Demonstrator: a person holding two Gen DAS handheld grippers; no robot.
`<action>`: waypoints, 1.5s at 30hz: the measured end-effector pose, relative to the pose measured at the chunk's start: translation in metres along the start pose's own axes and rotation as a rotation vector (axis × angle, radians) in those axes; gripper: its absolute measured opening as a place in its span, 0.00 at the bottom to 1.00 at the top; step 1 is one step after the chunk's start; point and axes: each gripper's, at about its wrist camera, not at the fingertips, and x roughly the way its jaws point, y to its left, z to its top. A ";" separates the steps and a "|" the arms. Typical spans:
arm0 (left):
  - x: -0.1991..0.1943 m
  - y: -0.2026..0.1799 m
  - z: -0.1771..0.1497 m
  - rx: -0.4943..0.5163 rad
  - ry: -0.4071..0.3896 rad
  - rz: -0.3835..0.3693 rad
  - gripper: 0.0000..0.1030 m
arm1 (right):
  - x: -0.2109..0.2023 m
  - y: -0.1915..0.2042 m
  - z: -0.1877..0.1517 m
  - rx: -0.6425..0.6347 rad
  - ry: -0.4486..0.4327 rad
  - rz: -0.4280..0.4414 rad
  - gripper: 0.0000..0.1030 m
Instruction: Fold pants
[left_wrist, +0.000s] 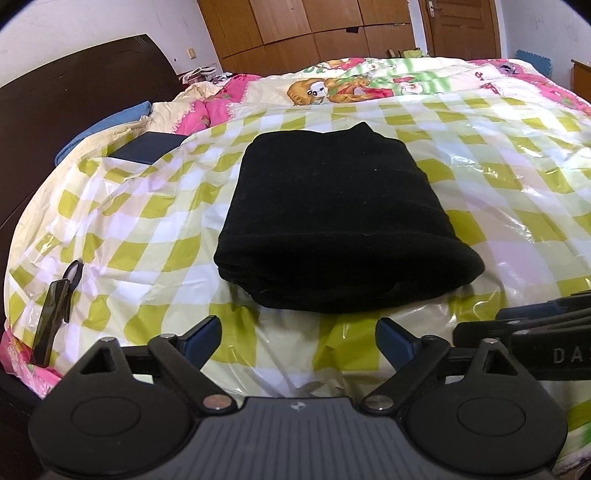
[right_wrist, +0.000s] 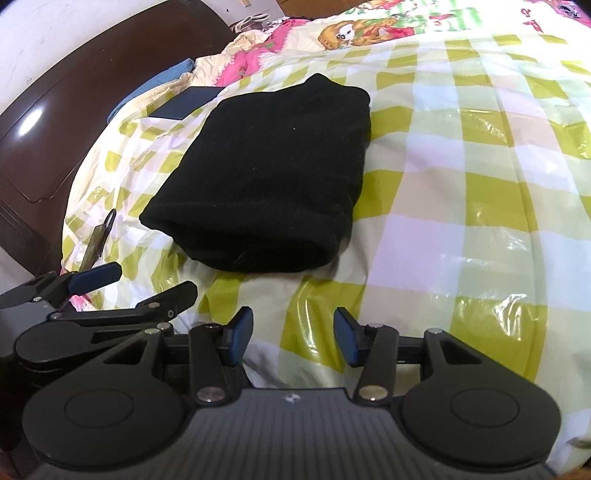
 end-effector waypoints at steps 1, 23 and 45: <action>-0.001 -0.001 0.000 0.000 -0.001 0.009 1.00 | 0.000 0.000 0.000 0.001 -0.001 0.001 0.49; -0.014 -0.006 -0.002 -0.004 -0.003 0.030 1.00 | -0.009 -0.005 -0.004 0.025 -0.006 0.006 0.50; -0.020 -0.004 -0.003 -0.028 -0.018 -0.023 1.00 | -0.010 -0.006 -0.007 0.029 0.005 -0.037 0.50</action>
